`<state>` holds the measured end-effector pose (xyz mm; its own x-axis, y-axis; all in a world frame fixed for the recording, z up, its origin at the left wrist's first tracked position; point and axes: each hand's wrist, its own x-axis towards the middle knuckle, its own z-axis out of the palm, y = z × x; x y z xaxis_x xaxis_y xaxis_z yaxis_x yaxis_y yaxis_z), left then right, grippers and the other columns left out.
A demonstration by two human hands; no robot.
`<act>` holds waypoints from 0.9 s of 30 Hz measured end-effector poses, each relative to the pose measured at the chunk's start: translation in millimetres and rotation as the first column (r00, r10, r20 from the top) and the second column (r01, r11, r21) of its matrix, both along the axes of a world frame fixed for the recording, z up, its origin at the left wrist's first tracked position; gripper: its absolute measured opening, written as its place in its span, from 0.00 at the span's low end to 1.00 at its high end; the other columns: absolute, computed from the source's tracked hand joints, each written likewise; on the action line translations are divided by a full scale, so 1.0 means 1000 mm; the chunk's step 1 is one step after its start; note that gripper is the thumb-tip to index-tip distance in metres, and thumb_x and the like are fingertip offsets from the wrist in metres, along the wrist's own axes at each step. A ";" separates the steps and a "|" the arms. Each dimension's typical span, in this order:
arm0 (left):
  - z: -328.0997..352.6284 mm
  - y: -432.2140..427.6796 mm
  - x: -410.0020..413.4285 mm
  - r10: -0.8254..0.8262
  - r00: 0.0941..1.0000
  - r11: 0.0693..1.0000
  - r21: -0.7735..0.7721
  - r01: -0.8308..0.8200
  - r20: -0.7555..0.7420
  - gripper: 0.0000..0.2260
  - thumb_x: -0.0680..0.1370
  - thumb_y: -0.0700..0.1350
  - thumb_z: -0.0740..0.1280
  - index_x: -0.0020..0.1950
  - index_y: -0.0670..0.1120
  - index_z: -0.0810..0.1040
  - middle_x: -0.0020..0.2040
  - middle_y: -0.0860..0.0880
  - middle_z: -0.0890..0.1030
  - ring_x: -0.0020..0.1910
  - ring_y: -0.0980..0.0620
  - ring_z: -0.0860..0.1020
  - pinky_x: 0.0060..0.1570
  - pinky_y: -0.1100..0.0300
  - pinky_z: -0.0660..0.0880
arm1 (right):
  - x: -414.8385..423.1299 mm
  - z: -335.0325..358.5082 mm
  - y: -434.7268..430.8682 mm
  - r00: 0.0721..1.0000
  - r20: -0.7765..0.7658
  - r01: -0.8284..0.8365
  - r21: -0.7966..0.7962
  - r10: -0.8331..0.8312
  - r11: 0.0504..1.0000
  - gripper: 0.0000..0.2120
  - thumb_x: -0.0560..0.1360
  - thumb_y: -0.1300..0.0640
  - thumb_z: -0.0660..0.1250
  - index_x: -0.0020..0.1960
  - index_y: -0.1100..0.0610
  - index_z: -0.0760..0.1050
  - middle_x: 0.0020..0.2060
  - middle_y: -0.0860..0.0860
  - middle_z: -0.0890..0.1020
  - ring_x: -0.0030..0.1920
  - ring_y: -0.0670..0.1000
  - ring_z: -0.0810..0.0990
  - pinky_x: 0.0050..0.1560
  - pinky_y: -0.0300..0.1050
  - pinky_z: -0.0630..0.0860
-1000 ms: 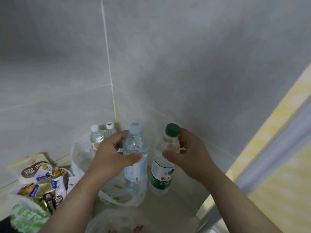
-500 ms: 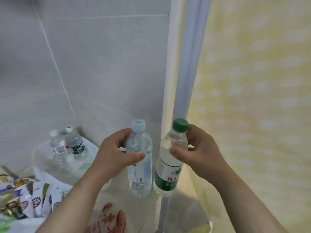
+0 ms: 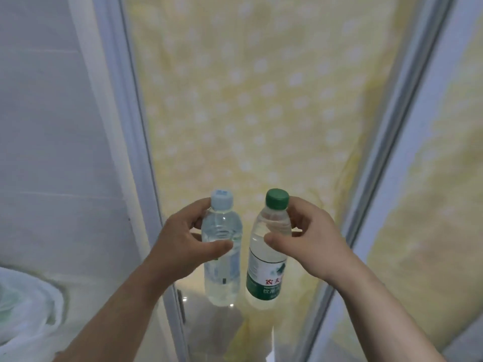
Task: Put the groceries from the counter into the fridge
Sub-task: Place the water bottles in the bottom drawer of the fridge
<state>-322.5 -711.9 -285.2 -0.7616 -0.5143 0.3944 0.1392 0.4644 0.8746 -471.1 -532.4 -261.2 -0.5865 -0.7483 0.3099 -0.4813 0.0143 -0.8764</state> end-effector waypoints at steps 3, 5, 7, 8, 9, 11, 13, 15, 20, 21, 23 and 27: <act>0.005 0.023 -0.027 -0.095 0.995 0.995 -0.008 0.095 0.003 0.28 0.60 0.47 0.78 0.58 0.60 0.80 0.47 0.46 0.84 0.46 0.46 0.84 0.41 0.50 0.83 | -0.011 0.003 0.037 0.998 -0.009 0.070 0.009 -0.069 0.998 0.18 0.66 0.60 0.76 0.50 0.41 0.79 0.45 0.45 0.85 0.48 0.50 0.83 0.52 0.50 0.80; 0.010 0.038 -0.048 -0.166 0.986 0.986 -0.009 0.166 0.011 0.26 0.60 0.47 0.78 0.57 0.62 0.81 0.47 0.45 0.84 0.46 0.44 0.84 0.42 0.47 0.83 | -0.017 0.007 0.062 0.991 -0.011 0.130 -0.006 -0.130 0.991 0.19 0.65 0.59 0.75 0.50 0.40 0.79 0.45 0.45 0.85 0.49 0.51 0.83 0.53 0.52 0.81; 0.015 0.054 -0.069 -0.239 0.971 0.971 -0.021 0.239 0.016 0.25 0.59 0.48 0.77 0.55 0.63 0.81 0.47 0.47 0.84 0.47 0.45 0.83 0.43 0.47 0.83 | -0.024 0.009 0.085 0.980 -0.006 0.200 -0.028 -0.200 0.979 0.19 0.63 0.57 0.74 0.50 0.40 0.79 0.45 0.46 0.86 0.49 0.53 0.83 0.53 0.53 0.81; 0.017 0.062 -0.080 -0.272 0.962 0.962 -0.029 0.273 0.016 0.25 0.59 0.49 0.76 0.54 0.64 0.81 0.46 0.49 0.84 0.47 0.47 0.83 0.44 0.49 0.83 | -0.027 0.010 0.096 0.972 0.002 0.236 -0.038 -0.236 0.971 0.20 0.62 0.56 0.74 0.50 0.39 0.79 0.45 0.46 0.86 0.49 0.53 0.83 0.52 0.51 0.81; 0.018 0.070 -0.092 -0.303 0.953 0.952 -0.035 0.304 0.014 0.25 0.59 0.50 0.76 0.54 0.65 0.80 0.46 0.50 0.84 0.46 0.49 0.83 0.44 0.51 0.83 | -0.031 0.011 0.106 0.963 0.008 0.270 -0.041 -0.270 0.962 0.20 0.61 0.56 0.74 0.50 0.38 0.79 0.45 0.45 0.86 0.48 0.51 0.83 0.50 0.48 0.81; 0.019 0.084 -0.115 -0.366 0.930 0.929 -0.050 0.367 0.012 0.25 0.59 0.49 0.77 0.53 0.67 0.79 0.45 0.53 0.83 0.45 0.53 0.82 0.42 0.54 0.82 | -0.038 0.011 0.127 0.943 0.003 0.332 -0.038 -0.332 0.942 0.20 0.62 0.57 0.74 0.50 0.38 0.79 0.45 0.44 0.86 0.48 0.48 0.83 0.48 0.44 0.79; 0.019 0.098 -0.138 -0.429 0.903 0.902 -0.051 0.430 0.018 0.26 0.59 0.50 0.77 0.53 0.68 0.79 0.45 0.54 0.83 0.44 0.54 0.81 0.43 0.53 0.83 | -0.045 0.010 0.148 0.919 0.009 0.395 -0.025 -0.395 0.918 0.19 0.64 0.59 0.75 0.50 0.40 0.80 0.46 0.44 0.86 0.48 0.48 0.83 0.48 0.44 0.78; 0.018 0.112 -0.162 -0.496 0.868 0.867 -0.036 0.497 0.021 0.26 0.58 0.51 0.77 0.55 0.67 0.79 0.45 0.56 0.82 0.45 0.54 0.81 0.44 0.49 0.83 | -0.053 0.009 0.167 0.885 0.017 0.466 -0.016 -0.465 0.885 0.19 0.66 0.62 0.76 0.50 0.42 0.80 0.46 0.44 0.86 0.49 0.49 0.83 0.50 0.45 0.79; 0.012 0.148 -0.221 -0.651 0.758 0.759 0.004 0.651 0.045 0.26 0.56 0.53 0.77 0.53 0.68 0.79 0.47 0.55 0.84 0.46 0.52 0.84 0.49 0.47 0.82 | -0.070 0.004 0.207 0.763 0.037 0.645 0.022 -0.645 0.764 0.21 0.63 0.55 0.76 0.53 0.40 0.79 0.48 0.45 0.86 0.50 0.49 0.84 0.55 0.52 0.80; 0.011 0.156 -0.231 -0.682 0.729 0.730 0.010 0.683 0.056 0.26 0.57 0.53 0.77 0.54 0.67 0.79 0.48 0.55 0.84 0.47 0.51 0.84 0.51 0.46 0.81 | -0.072 0.003 0.214 0.739 0.042 0.672 0.026 -0.673 0.740 0.21 0.62 0.54 0.76 0.53 0.39 0.79 0.49 0.45 0.86 0.51 0.50 0.84 0.56 0.53 0.80; 0.008 0.170 -0.250 -0.735 0.674 0.677 0.007 0.736 0.075 0.26 0.57 0.53 0.77 0.54 0.65 0.78 0.48 0.54 0.84 0.48 0.52 0.83 0.52 0.46 0.81 | -0.077 0.001 0.228 0.690 0.051 0.721 0.032 -0.722 0.692 0.20 0.64 0.58 0.77 0.53 0.43 0.80 0.49 0.45 0.86 0.51 0.50 0.84 0.56 0.53 0.80; 0.006 0.200 -0.283 -0.812 0.577 0.579 0.005 0.815 0.090 0.26 0.57 0.55 0.76 0.54 0.64 0.78 0.46 0.56 0.84 0.46 0.54 0.82 0.48 0.52 0.81 | -0.077 0.000 0.251 0.574 0.084 0.814 0.054 -0.815 0.579 0.21 0.67 0.65 0.77 0.55 0.47 0.80 0.49 0.48 0.86 0.51 0.52 0.84 0.57 0.54 0.80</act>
<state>-606.0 -512.0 -279.1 -0.8803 0.3484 0.3219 0.4100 0.2175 0.8857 -548.6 -281.3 -261.1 -0.9741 0.0561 0.2188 -0.1836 0.3680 -0.9115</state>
